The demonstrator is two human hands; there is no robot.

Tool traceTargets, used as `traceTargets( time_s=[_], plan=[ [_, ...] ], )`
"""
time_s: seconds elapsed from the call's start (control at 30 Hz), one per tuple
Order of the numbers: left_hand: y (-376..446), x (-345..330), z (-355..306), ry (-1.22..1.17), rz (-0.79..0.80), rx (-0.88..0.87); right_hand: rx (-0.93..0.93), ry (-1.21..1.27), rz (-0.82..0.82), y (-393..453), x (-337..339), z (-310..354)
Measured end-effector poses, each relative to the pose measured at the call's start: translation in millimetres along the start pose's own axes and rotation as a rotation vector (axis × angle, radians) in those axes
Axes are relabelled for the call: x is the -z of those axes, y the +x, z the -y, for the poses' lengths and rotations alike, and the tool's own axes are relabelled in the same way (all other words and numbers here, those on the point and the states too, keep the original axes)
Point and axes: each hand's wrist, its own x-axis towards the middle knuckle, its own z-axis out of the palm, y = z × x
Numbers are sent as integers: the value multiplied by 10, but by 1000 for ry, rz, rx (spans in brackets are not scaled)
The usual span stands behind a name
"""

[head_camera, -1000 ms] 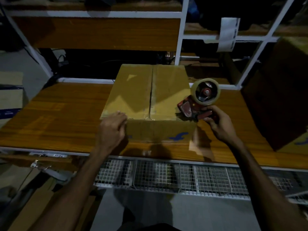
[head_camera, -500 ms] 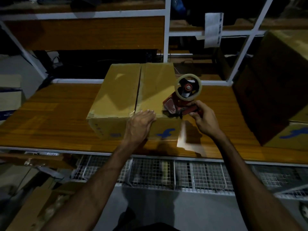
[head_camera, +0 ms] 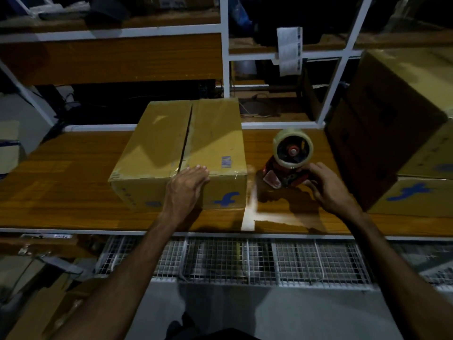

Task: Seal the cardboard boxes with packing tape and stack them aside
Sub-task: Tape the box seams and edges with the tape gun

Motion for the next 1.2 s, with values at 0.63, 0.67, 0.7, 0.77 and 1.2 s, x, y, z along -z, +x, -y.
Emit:
traceTargets(
  time_s=[0.63, 0.67, 0.7, 0.77, 1.2],
  plan=[
    [-41, -23, -3, -52, -23, 81, 19, -640, 342, 40, -164, -314],
    [-43, -41, -7, -57, -37, 93, -74, -561, 296, -86, -226, -424],
    [-49, -64, -17, -58, -47, 108, -156, -453, 241, -169, -291, -510],
    [-73, -100, -53, -66, -52, 130, -274, -169, 143, -223, -380, -536],
    [-48, -32, -186, -23, 12, 161, -785, 496, 80, 355, -705, -216]
  ],
)
